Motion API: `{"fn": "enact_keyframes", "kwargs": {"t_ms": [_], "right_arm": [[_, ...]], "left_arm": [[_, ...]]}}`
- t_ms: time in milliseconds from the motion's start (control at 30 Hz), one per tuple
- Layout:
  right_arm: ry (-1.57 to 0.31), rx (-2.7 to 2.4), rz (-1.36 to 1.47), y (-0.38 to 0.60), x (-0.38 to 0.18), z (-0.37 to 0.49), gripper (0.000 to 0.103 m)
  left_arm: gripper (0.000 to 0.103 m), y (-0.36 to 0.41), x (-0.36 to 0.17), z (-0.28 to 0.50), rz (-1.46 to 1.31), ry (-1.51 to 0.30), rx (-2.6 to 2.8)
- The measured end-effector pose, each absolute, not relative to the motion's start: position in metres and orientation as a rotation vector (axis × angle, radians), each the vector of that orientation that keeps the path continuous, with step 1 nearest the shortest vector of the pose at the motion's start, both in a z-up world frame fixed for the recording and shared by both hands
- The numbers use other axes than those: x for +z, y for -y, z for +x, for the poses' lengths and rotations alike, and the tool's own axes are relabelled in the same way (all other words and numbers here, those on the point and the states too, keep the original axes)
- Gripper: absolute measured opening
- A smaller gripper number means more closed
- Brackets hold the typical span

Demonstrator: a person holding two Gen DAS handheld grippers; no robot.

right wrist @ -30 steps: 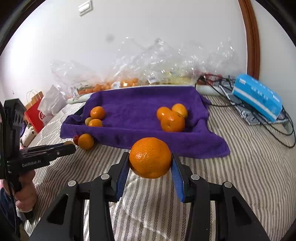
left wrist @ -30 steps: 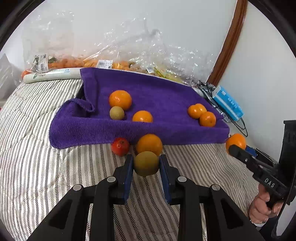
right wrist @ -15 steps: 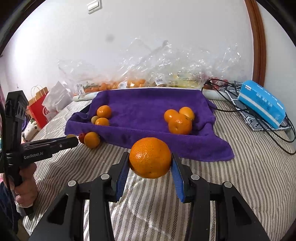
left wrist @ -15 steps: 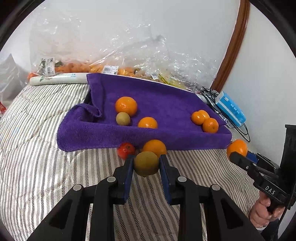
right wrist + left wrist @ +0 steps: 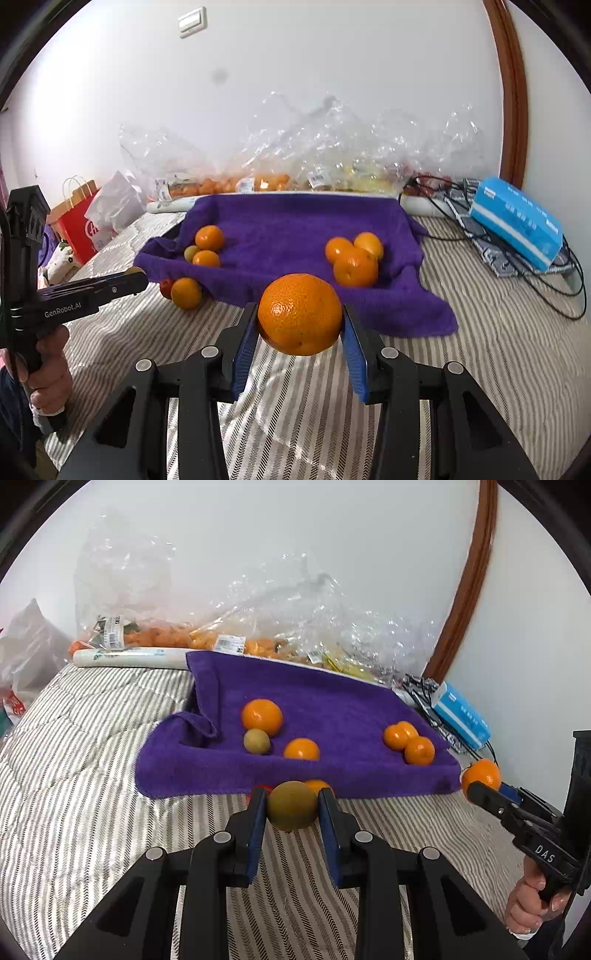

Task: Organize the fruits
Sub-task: 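Carry the large orange and small fruit over the purple towel with both tools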

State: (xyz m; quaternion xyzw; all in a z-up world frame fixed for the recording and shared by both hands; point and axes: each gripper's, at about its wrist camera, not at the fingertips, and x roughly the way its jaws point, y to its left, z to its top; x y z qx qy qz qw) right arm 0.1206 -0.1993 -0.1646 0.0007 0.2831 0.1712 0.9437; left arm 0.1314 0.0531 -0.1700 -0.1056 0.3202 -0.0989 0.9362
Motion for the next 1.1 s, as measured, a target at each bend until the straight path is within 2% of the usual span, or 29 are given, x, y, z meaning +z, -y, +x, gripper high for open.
{"fn": "enact_keyframes", "kwargs": {"t_ms": [267,567,900,1100], "right_arm": [[-0.501,0.351,-0.005,0.199,-0.121,0.142,0.044],[-0.421,0.377,-0.019,0.183,-0.082,0.189,0.044],[-0.553,0.364,-0.054,0.179,-0.131,0.233,0.044],[-0.548,0.366,-0.006,0.19,-0.131,0.234,0.044]], "left_arm": [[0.027,-0.072,-0.133,0.142,-0.274,-0.581,-0.224],[0.027,-0.068,-0.103,0.194,-0.258,-0.541,-0.198],[0.027,-0.047,-0.147,0.235,-0.232,-0.614,-0.175],[0.027,-0.043,-0.158,0.238,-0.222,-0.631,-0.186]]}}
